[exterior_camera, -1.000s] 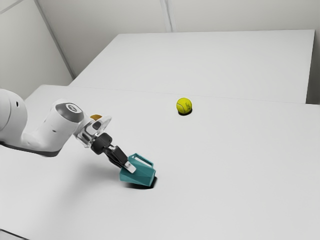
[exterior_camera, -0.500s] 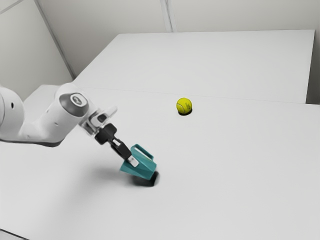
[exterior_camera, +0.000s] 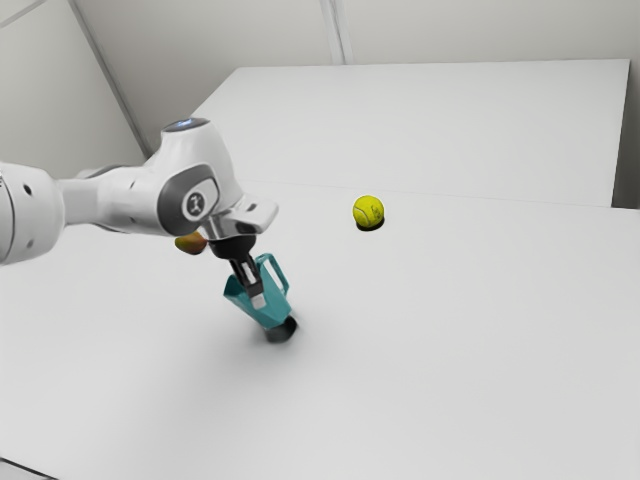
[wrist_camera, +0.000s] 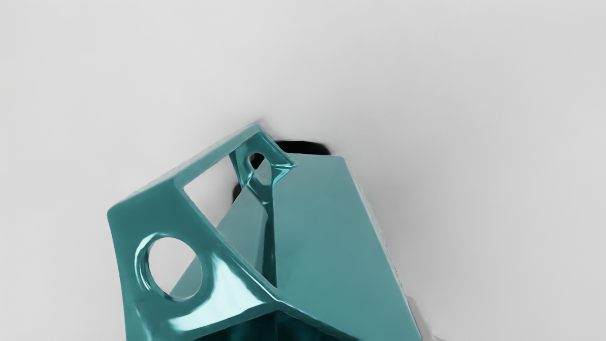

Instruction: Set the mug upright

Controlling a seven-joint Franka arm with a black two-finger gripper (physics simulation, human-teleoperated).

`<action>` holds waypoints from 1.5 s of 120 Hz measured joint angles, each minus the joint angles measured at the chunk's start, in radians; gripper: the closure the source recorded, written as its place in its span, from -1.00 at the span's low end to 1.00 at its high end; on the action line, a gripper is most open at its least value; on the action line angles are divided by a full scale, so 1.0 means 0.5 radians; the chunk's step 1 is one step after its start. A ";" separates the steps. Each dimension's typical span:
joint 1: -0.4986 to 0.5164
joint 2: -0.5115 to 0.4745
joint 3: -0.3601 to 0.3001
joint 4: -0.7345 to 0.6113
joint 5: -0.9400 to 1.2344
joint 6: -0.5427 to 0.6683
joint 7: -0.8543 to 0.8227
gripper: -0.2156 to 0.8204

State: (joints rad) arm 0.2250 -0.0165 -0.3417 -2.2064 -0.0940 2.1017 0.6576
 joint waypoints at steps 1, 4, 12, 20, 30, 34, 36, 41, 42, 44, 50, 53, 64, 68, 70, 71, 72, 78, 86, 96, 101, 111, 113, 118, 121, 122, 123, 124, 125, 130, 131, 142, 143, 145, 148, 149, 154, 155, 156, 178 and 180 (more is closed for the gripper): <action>-0.002 0.002 -0.001 0.000 0.013 0.004 -0.013 0.93; -0.008 0.010 -0.004 0.002 0.049 0.016 -0.050 0.93; -0.026 0.041 -0.009 0.001 0.116 0.050 -0.143 0.93; -0.035 0.054 -0.018 -0.011 0.156 0.082 -0.228 0.93; -0.048 0.085 -0.023 -0.025 0.212 0.116 -0.324 0.93; -0.047 0.092 -0.024 -0.027 0.232 0.126 -0.360 0.93; -0.044 0.095 -0.024 -0.028 0.240 0.130 -0.377 0.93; -0.032 0.104 -0.025 -0.029 0.257 0.140 -0.417 0.93; -0.028 0.106 -0.025 -0.030 0.259 0.141 -0.425 0.93; -0.021 0.111 -0.025 -0.030 0.264 0.144 -0.440 0.93; 0.011 0.121 -0.026 -0.030 0.277 0.152 -0.484 0.93; 0.029 0.123 -0.028 -0.030 0.281 0.155 -0.504 0.91; 0.098 0.128 -0.048 -0.026 0.285 0.162 -0.567 0.61; 0.108 0.128 -0.053 -0.024 0.288 0.164 -0.588 0.49; 0.111 0.128 -0.056 -0.023 0.294 0.165 -0.597 0.43; 0.112 0.129 -0.058 -0.022 0.296 0.166 -0.602 0.40; 0.112 0.128 -0.060 -0.021 0.299 0.166 -0.607 0.38; 0.103 0.128 -0.066 -0.019 0.311 0.169 -0.634 0.24; 0.083 0.125 -0.074 -0.017 0.323 0.171 -0.667 0.06; 0.063 0.105 -0.095 -0.012 0.333 0.172 -0.703 -0.10; 0.052 0.093 -0.100 -0.008 0.337 0.172 -0.719 -0.17; 0.029 0.071 -0.104 0.013 0.341 0.167 -0.748 -0.28; 0.026 0.066 -0.105 0.023 0.342 0.165 -0.753 -0.30; 0.020 0.042 -0.108 0.047 0.344 0.153 -0.765 -0.35; 0.019 0.028 -0.112 0.064 0.344 0.143 -0.772 -0.37; 0.020 0.024 -0.115 0.070 0.344 0.139 -0.775 -0.38; 0.021 0.020 -0.117 0.076 0.345 0.135 -0.777 -0.39; 0.022 0.016 -0.119 0.081 0.345 0.131 -0.779 -0.39; 0.022 0.011 -0.121 0.086 0.345 0.127 -0.781 -0.40; 0.021 -0.012 -0.127 0.113 0.346 0.102 -0.792 -0.43; 0.021 -0.017 -0.128 0.121 0.346 0.096 -0.794 -0.44; 0.020 -0.053 -0.133 0.226 0.345 0.011 -0.814 -0.49; 0.021 -0.054 -0.133 0.237 0.345 0.001 -0.816 -0.49; 0.023 -0.056 -0.134 0.259 0.345 -0.018 -0.820 -0.50; 0.026 -0.058 -0.133 0.289 0.345 -0.044 -0.825 -0.51; 0.027 -0.057 -0.133 0.302 0.345 -0.052 -0.827 -0.51; 0.037 -0.047 -0.133 0.378 0.343 -0.097 -0.837 -0.53; 0.039 -0.044 -0.133 0.395 0.343 -0.107 -0.840 -0.53; 0.041 -0.042 -0.133 0.411 0.342 -0.117 -0.842 -0.53; 0.077 -0.028 -0.132 0.795 0.341 -0.407 -0.946 -0.56; 0.061 -0.025 -0.116 0.844 0.341 -0.442 -0.960 -0.56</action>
State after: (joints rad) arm 0.2553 -0.0288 -0.3997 -1.7846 0.0764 1.8806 0.1774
